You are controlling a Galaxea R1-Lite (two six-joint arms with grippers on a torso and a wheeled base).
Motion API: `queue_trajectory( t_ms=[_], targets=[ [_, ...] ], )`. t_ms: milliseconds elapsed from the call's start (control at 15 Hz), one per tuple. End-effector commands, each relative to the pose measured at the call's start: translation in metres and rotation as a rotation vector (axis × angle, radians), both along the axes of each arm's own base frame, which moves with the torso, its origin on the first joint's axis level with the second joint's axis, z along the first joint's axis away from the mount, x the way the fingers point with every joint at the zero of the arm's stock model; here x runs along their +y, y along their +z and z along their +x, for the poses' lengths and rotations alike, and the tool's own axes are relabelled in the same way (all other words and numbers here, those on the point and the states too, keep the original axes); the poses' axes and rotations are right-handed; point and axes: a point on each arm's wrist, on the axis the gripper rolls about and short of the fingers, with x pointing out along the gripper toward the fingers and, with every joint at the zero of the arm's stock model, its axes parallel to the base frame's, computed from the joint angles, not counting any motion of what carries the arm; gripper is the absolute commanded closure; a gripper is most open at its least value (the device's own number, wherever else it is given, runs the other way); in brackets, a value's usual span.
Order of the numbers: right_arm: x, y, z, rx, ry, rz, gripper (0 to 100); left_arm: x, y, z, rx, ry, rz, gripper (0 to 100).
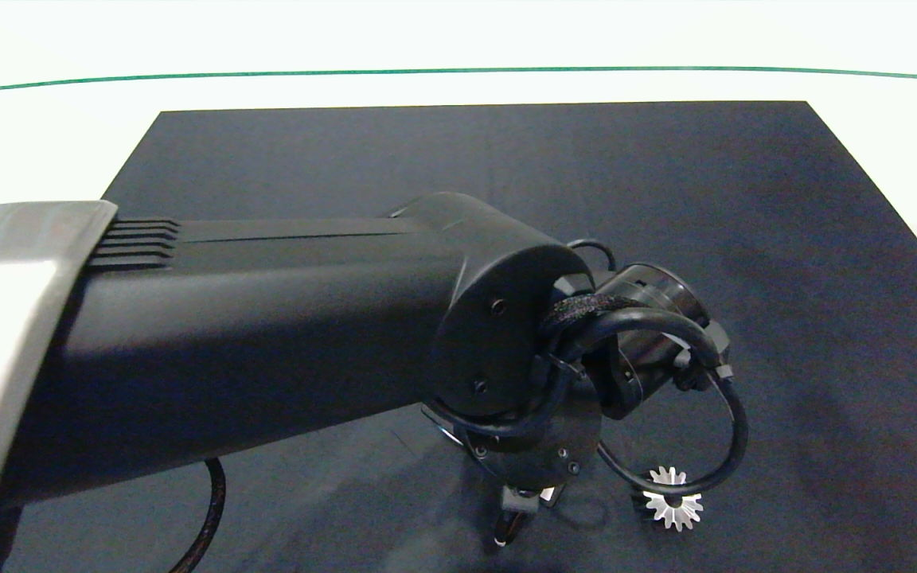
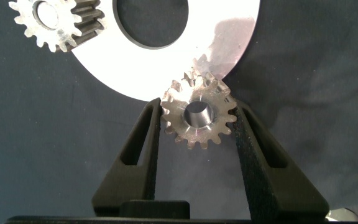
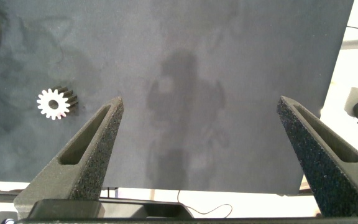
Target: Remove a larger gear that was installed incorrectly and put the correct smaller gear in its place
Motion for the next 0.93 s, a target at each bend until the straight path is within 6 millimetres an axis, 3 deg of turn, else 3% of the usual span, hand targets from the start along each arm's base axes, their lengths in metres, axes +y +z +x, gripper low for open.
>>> queue_trajectory(
  t_ms=[67, 933],
  targets=[
    [-0.0001, -0.0008, 0.0006, 0.008, 0.002, 0.0, 0, -0.0019, -0.0015, -0.0007, -0.006, -0.001, -0.005, 75],
    [0.0001, -0.0013, 0.0003, 0.01, 0.005, -0.001, 0, 0.0042, -0.0081, 0.0019, -0.022, 0.012, -0.038, 75]
  ],
)
